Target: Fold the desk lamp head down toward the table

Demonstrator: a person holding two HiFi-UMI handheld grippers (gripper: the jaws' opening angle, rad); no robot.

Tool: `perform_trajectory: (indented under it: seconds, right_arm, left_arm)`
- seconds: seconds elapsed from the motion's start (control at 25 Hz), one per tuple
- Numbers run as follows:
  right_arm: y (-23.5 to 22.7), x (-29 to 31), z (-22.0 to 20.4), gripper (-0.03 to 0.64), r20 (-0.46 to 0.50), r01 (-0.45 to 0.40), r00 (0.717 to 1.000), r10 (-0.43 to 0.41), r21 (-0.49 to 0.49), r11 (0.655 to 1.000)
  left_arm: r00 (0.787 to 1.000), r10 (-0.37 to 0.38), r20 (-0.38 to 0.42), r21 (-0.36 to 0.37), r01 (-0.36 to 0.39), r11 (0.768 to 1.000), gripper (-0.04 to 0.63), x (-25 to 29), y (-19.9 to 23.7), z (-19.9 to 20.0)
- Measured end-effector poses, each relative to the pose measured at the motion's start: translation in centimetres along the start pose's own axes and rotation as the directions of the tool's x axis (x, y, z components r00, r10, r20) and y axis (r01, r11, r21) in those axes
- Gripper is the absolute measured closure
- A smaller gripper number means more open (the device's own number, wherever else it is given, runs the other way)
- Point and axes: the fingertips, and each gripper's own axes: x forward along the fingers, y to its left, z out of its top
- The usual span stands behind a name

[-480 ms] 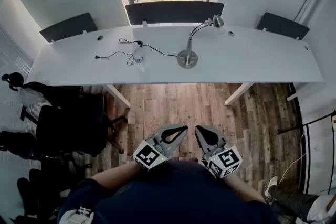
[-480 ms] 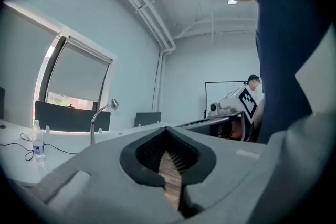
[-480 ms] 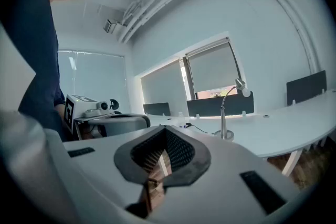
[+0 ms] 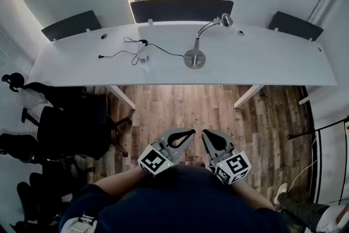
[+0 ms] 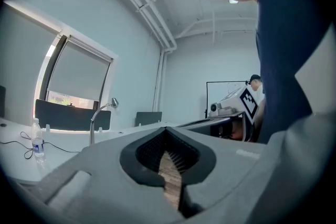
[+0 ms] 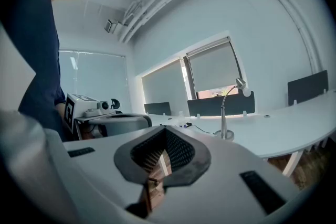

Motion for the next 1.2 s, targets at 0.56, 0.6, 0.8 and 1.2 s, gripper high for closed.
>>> perform_trajectory:
  seconds: [0.56, 0.6, 0.8, 1.2]
  right_arm:
    - [-4.7, -3.0, -0.2, 0.606, 0.011, -0.018, 1.000, 0.018, -0.001, 1.000]
    - [-5.2, -3.3, -0.3, 0.606, 0.008, -0.025, 1.000, 0.025, -0.001, 1.000]
    - [-8.1, -3.7, -1.2, 0.606, -0.014, -0.028, 1.000, 0.027, -0.014, 1.000]
    - [-13.5, 2.8, -1.0, 0.606, -0.048, 0.009, 0.999, -0.011, -0.034, 0.999]
  left_arm:
    - [0.997, 0.079, -0.007, -0.036, -0.079, 0.996, 0.589, 4.7, -1.6, -0.6]
    - [0.996, 0.089, -0.007, -0.032, -0.089, 0.996, 0.589, 5.1, -1.8, -0.8]
    - [0.992, 0.126, -0.007, -0.036, -0.127, 0.991, 0.589, 7.2, -1.8, -1.2]
    - [0.994, 0.106, 0.026, -0.054, -0.105, 0.993, 0.589, 11.3, 6.2, -1.6]
